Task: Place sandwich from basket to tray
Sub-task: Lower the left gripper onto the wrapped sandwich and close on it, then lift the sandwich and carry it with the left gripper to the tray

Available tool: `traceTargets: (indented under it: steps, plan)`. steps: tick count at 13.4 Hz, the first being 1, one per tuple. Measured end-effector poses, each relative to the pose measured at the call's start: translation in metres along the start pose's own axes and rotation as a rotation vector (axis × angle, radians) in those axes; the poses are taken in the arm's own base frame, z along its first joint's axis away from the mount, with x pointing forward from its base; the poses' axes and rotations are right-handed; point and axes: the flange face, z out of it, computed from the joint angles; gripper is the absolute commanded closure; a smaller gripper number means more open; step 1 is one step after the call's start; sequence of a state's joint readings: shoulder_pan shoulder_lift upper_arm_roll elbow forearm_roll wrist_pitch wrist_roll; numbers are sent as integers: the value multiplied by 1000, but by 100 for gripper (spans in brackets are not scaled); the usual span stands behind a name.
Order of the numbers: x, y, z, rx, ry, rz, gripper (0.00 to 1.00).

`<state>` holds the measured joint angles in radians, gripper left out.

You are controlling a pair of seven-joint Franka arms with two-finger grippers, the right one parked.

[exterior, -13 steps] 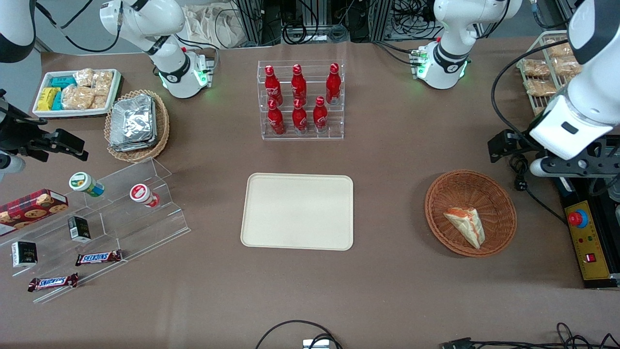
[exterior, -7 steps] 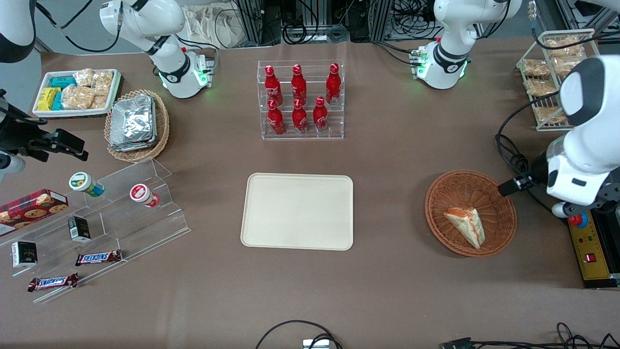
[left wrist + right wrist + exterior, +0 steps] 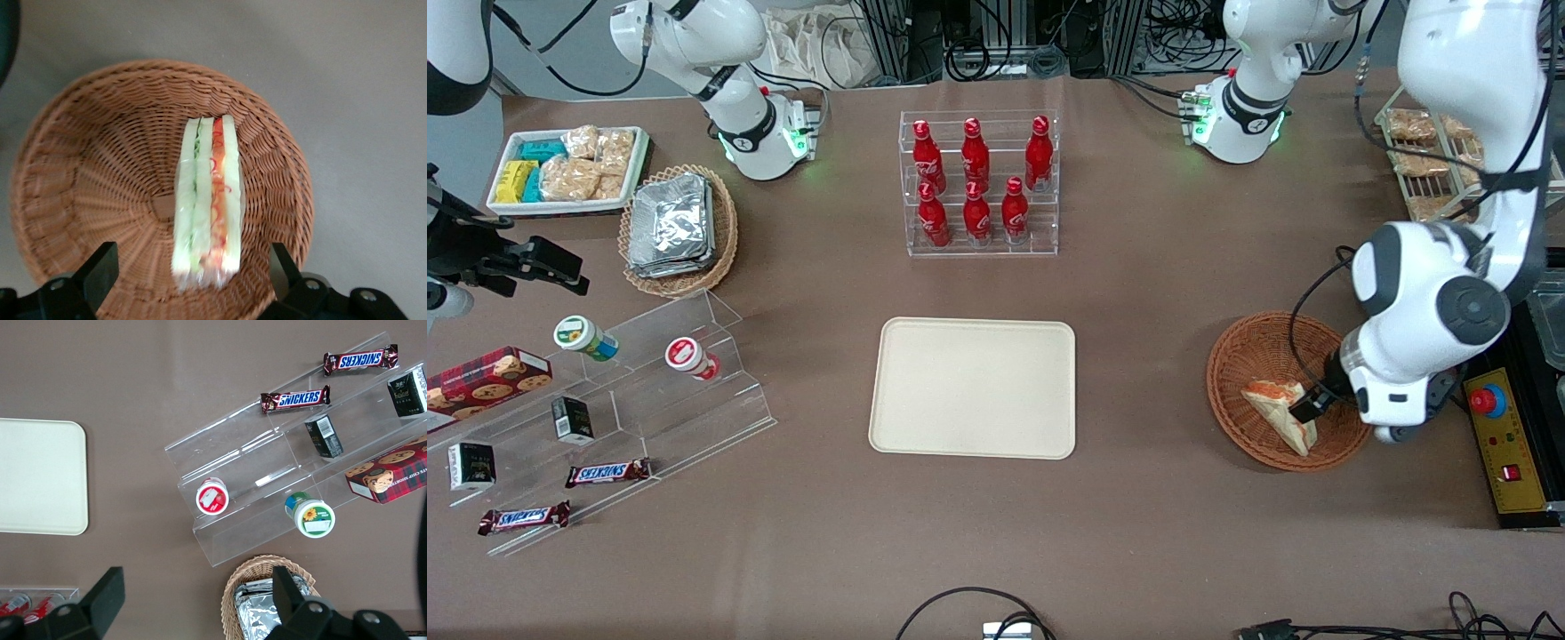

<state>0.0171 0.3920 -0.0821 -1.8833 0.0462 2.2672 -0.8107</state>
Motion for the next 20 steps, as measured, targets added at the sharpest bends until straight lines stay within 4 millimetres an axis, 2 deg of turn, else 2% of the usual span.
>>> traceTargets:
  steps: [1,2,5,9,11,13,14,16,19,20]
  plan:
    - [0,1,17,0,-3,2,3]
    - [-1,1,31,0,-5,4,12]
    - [-6,-1,50,-3,-4,8,100]
    - [-5,-1,46,-6,3,11,100]
    - [-4,0,37,-13,11,11,100]
    - [-5,3,7,-8,21,44,100]
    - [-5,6,-17,5,31,83,100]
    - [-10,17,-80,40,27,181,100]
    - [-28,44,-191,73,10,326,100]
    - [-38,53,-217,65,21,372,100]
